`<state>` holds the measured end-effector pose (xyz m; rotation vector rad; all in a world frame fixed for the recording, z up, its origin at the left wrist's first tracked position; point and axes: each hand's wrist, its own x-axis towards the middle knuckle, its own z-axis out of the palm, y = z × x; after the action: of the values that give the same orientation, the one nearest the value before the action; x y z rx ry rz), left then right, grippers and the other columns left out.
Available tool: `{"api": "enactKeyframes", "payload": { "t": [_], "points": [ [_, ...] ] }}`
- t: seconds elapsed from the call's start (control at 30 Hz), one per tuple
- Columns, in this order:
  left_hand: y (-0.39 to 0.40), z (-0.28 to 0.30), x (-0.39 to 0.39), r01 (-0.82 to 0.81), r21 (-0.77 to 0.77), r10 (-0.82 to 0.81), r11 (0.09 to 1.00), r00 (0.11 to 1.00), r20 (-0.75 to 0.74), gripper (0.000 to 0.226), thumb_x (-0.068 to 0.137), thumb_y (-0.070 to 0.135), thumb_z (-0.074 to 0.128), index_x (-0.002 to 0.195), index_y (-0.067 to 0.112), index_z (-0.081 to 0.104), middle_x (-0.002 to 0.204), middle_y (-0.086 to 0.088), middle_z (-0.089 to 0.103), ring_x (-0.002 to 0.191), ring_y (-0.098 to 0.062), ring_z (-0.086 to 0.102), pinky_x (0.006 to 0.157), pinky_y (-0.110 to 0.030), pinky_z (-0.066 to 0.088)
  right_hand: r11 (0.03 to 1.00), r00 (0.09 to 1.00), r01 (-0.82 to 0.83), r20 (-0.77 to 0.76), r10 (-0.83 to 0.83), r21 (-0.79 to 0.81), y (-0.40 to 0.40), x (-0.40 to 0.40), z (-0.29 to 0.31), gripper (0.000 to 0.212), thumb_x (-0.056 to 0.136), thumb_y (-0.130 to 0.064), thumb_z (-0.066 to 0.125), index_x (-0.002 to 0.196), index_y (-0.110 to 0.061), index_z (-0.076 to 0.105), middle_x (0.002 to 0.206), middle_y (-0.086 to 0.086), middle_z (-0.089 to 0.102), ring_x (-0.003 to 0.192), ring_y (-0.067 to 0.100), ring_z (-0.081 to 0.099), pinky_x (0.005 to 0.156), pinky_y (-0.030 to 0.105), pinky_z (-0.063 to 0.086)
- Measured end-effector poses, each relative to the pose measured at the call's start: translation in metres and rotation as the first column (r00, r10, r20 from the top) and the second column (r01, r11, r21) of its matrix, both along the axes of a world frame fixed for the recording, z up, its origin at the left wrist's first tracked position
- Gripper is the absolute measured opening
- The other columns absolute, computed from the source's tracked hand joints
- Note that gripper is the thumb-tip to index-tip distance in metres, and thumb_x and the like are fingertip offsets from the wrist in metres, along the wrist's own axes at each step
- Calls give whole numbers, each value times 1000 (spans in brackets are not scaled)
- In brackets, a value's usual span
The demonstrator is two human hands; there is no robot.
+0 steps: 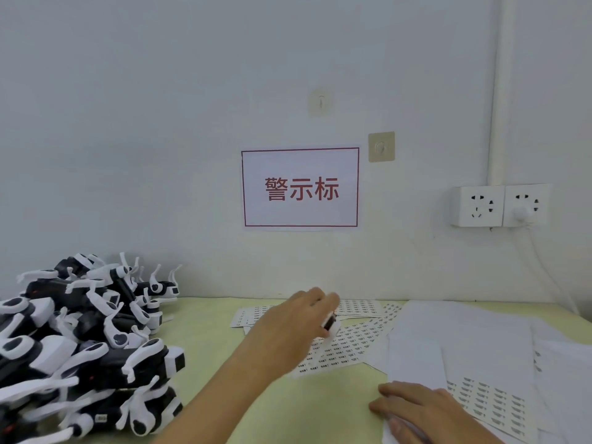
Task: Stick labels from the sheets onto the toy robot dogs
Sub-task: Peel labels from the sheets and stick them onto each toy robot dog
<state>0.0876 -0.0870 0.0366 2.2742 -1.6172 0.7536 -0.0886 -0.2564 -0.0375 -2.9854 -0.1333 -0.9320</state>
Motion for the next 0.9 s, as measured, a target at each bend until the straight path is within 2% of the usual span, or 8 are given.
{"api": "enactKeyframes", "payload": {
  "t": [0.07,0.13,0.2,0.4,0.57,0.67,0.8,0.9],
  "points": [
    [6,4,9,5,-63,-18,998,980,-198,43,95,3,57,106,38,34,104,16,40,81,-5,47,66,-29,49,1000,1000,-5,3,5,31,-1,0,-1,19,84,-56,51,78,-59,69,90,-32,68,81,-18,64,58,4,48],
    [14,8,18,29,-104,-68,994,915,-398,45,95,2,57,101,42,37,98,15,42,79,-4,47,67,-24,46,1000,1000,1,15,-2,27,-1,5,-7,45,100,-55,29,78,-60,68,90,-32,69,81,-17,64,58,4,47],
    [25,10,28,35,-73,-66,997,866,-496,41,95,2,58,107,40,49,99,12,48,84,-5,51,72,-19,45,999,999,13,50,-15,47,-1,-2,1,20,87,-65,52,79,-59,69,91,-31,69,81,-16,65,57,4,48],
    [55,14,55,-117,138,166,984,884,-438,50,79,-10,57,82,38,44,95,13,49,80,-2,47,67,-17,40,998,995,50,87,-46,-44,1,4,-5,69,104,-47,7,76,-61,68,89,-33,68,80,-18,64,58,3,46],
    [56,8,53,-85,279,211,957,861,-464,36,79,8,64,88,35,43,103,13,42,92,-15,51,78,-32,48,999,995,1,-100,4,51,5,0,1,33,93,-56,38,78,-62,67,90,-34,68,81,-19,63,58,2,46],
    [53,12,47,-66,330,230,942,842,-488,16,88,25,57,91,37,46,109,14,42,96,-13,51,85,-29,46,995,989,89,-116,-93,-34,2,3,0,66,100,-60,1,93,-62,67,104,-35,64,93,-19,61,69,3,48],
    [45,22,34,-135,309,253,941,888,-384,15,95,34,52,109,29,51,124,9,42,118,-13,37,100,-34,41,999,962,29,-273,-32,-17,-6,8,12,45,95,-69,25,130,-56,49,138,-34,41,122,-20,39,100,4,35],
    [31,21,15,-81,88,104,993,948,-301,22,97,34,51,119,29,50,127,13,44,118,-8,38,101,-34,41,981,882,87,-472,4,171,-12,14,7,71,98,-56,40,157,-31,8,159,-23,-1,143,-10,12,114,6,10]
  ]
}}
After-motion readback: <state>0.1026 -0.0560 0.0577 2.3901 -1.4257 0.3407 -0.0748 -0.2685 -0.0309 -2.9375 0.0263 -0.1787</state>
